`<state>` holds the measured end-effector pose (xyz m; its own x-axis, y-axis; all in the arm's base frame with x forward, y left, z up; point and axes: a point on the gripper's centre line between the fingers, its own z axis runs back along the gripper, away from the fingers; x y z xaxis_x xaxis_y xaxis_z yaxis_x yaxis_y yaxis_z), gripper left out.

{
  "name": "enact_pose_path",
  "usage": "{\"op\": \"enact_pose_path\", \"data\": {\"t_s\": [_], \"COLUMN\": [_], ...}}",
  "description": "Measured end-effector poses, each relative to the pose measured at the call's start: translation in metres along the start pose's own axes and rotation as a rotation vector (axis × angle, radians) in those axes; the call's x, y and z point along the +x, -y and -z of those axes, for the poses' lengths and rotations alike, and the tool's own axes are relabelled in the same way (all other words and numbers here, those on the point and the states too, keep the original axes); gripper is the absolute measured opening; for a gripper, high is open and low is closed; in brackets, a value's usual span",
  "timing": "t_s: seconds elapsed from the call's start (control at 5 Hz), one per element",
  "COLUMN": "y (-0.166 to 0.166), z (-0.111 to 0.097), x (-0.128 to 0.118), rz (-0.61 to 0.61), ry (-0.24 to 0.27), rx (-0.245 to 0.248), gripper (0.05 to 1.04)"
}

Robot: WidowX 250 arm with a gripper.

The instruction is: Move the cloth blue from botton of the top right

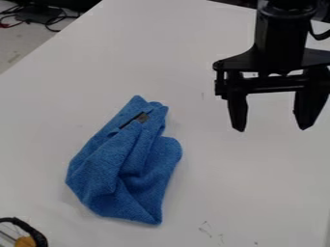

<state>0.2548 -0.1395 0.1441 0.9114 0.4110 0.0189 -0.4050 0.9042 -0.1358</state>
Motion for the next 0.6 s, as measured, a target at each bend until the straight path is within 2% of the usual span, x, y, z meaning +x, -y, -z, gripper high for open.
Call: {"op": "enact_pose_path", "data": {"t_s": [0.2, 0.4, 0.6], "y": [-0.002, -0.030, -0.065], "z": [0.008, 0.013, 0.010], "x": [-0.001, 0.016, 0.044], "rz": [0.001, 0.002, 0.032], "ry": [-0.020, -0.019, 0.022], "rx": [0.025, 0.071, 0.059], "gripper": [1.000, 1.000, 1.000]}}
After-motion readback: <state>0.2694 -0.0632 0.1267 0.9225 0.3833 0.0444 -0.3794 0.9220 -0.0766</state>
